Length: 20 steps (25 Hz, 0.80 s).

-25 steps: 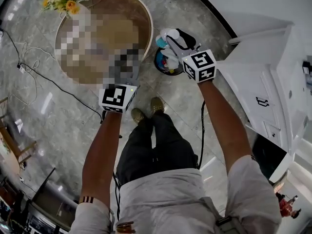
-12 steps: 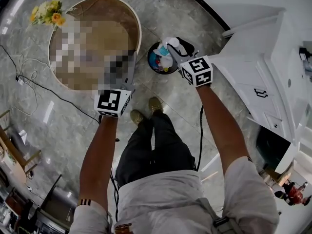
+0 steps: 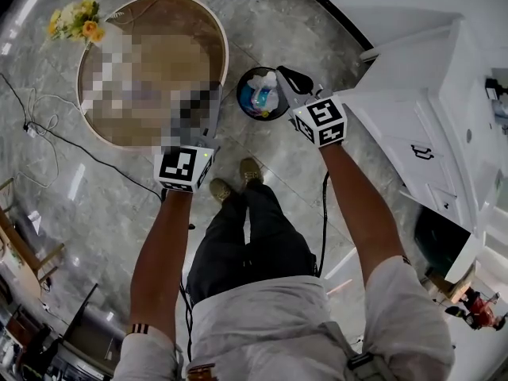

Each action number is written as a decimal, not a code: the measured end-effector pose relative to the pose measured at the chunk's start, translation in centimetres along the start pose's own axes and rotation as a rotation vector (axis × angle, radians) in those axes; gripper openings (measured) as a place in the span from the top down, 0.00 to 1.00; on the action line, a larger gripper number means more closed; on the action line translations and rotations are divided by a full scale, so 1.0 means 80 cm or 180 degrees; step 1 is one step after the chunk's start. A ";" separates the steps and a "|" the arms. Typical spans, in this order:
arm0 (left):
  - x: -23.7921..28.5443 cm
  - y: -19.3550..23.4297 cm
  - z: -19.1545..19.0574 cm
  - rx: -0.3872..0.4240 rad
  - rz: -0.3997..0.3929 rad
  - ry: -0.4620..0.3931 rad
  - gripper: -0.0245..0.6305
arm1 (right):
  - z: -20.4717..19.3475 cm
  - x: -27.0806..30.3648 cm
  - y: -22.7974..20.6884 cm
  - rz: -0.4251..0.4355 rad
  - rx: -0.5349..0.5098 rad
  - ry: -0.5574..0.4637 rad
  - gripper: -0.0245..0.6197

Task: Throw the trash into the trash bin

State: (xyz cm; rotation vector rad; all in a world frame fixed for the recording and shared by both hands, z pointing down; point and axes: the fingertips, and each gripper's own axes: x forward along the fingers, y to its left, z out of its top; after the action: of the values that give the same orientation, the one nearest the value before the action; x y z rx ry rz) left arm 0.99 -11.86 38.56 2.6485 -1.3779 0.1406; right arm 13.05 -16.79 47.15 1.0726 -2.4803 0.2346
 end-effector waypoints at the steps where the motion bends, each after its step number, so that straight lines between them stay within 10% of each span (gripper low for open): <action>1: -0.002 0.001 0.001 -0.0006 0.0016 -0.0008 0.96 | 0.005 0.001 0.006 0.0042 -0.0020 -0.0029 0.96; 20: -0.111 0.075 0.009 -0.0059 0.0642 -0.0103 0.96 | 0.125 0.053 0.202 0.1030 -0.0218 -0.0633 0.96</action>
State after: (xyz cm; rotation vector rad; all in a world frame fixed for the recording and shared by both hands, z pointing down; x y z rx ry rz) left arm -9.00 -8.26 37.07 2.5025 -1.6465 0.1074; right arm -4.44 -11.58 40.31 0.6912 -2.8133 0.1420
